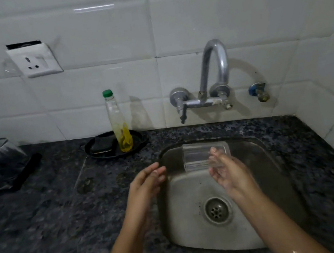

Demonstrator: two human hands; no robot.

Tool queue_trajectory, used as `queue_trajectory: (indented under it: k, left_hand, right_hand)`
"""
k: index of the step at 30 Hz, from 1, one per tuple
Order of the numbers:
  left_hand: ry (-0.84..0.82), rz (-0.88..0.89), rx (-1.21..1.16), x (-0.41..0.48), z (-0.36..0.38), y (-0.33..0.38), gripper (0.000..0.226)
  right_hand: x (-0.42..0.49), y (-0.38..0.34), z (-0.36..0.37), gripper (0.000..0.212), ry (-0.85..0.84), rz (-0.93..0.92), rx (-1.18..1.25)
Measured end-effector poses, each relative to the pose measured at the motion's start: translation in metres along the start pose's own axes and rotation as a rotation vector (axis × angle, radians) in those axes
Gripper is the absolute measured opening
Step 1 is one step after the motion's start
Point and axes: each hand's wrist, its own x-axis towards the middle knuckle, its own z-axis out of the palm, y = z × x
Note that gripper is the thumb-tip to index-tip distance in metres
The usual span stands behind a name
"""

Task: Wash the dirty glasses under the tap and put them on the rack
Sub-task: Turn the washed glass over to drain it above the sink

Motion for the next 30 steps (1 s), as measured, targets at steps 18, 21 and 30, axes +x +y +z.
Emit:
queue_trajectory:
  k: [18,21,30]
  left_hand:
    - [0.518,0.048,-0.142,0.014,-0.365,0.076,0.02]
    - [0.578,0.047,-0.142,0.018,-0.394,0.079,0.022]
    - [0.692,0.031,-0.183,0.037,-0.442,0.08,0.023]
  right_hand:
    - [-0.023,0.198,0.378,0.032,-0.289,0.212,-0.101]
    - [-0.018,0.227,0.424,0.052,-0.321,0.125,-0.17]
    - [-0.007,0.284,0.519,0.075,-0.447,-0.595,-0.82]
